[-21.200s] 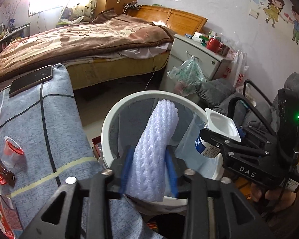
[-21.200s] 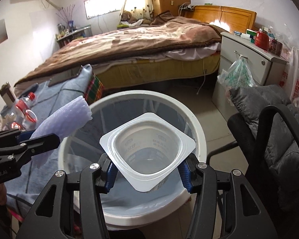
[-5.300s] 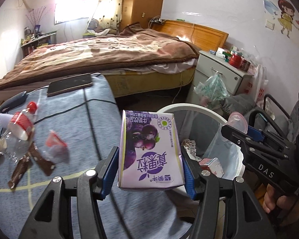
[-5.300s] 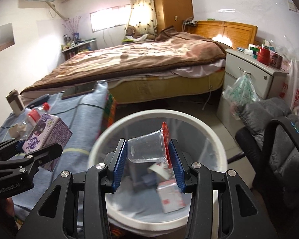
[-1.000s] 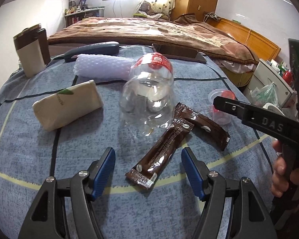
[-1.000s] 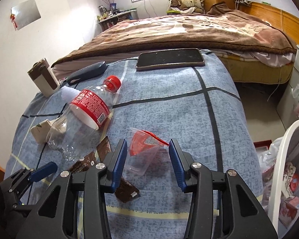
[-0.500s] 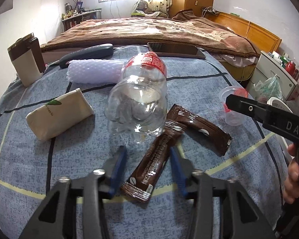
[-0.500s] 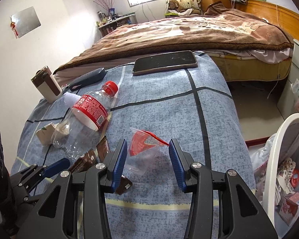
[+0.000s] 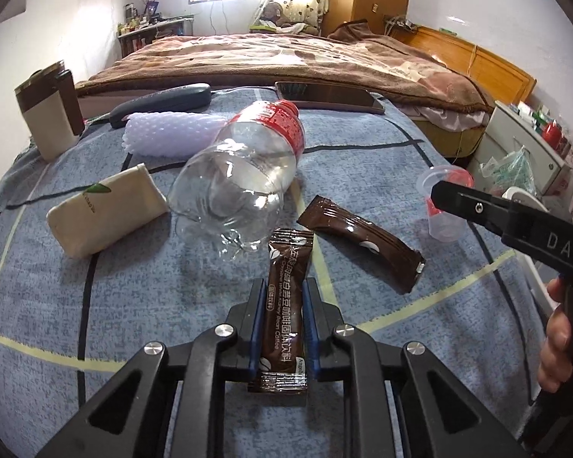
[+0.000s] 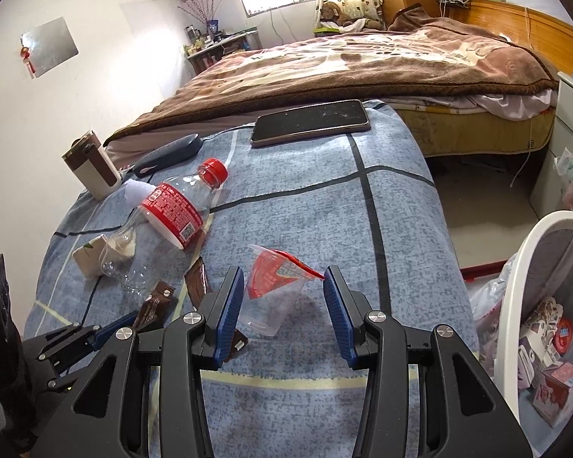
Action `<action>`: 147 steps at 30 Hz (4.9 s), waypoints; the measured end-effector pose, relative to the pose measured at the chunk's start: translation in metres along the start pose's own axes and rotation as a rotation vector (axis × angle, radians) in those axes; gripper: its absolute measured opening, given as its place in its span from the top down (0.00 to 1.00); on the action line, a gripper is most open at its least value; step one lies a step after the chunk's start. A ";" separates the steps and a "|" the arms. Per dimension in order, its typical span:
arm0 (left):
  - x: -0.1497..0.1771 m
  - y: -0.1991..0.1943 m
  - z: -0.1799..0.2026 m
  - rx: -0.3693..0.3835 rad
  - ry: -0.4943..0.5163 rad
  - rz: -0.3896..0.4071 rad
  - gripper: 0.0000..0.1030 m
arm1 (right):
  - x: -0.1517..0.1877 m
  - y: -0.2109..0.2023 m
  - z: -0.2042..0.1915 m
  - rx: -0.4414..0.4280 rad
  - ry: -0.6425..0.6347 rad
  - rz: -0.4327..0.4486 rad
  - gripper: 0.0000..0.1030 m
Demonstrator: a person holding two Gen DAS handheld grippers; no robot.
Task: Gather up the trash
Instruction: 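Grasp the clear plastic bag with the right tool while the left tool grasps a brown snack wrapper, then carry the bag and wrapper over the white bin and open both tools, then move both tools back toward the water bottle on the table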
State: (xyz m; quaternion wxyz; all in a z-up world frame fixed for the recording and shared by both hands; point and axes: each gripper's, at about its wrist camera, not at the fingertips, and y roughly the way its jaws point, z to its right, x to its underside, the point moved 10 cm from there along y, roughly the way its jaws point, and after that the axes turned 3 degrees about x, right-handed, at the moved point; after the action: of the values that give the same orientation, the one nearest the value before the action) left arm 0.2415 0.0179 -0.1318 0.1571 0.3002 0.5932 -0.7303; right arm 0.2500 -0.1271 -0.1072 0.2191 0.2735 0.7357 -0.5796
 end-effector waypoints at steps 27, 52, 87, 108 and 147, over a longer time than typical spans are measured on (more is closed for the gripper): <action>-0.019 -0.048 0.055 0.069 0.043 0.100 0.81 | -0.002 -0.051 0.031 0.027 0.015 0.083 0.56; -0.044 -0.052 0.197 0.209 0.227 0.141 0.81 | -0.004 -0.126 0.138 0.190 0.100 0.197 0.56; -0.021 -0.011 0.315 0.323 0.308 0.036 0.76 | 0.049 -0.121 0.232 0.314 0.142 0.034 0.54; -0.022 -0.026 0.287 0.317 0.249 0.060 0.48 | 0.047 -0.127 0.222 0.341 0.150 0.064 0.47; -0.020 -0.097 0.035 0.013 -0.021 0.214 0.40 | 0.009 -0.099 0.054 0.157 -0.035 0.159 0.47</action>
State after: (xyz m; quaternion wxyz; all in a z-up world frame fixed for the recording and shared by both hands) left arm 0.1919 0.0055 -0.0404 0.2385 0.3554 0.5512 -0.7162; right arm 0.1784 -0.1964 -0.0532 0.2553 0.3372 0.6599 -0.6210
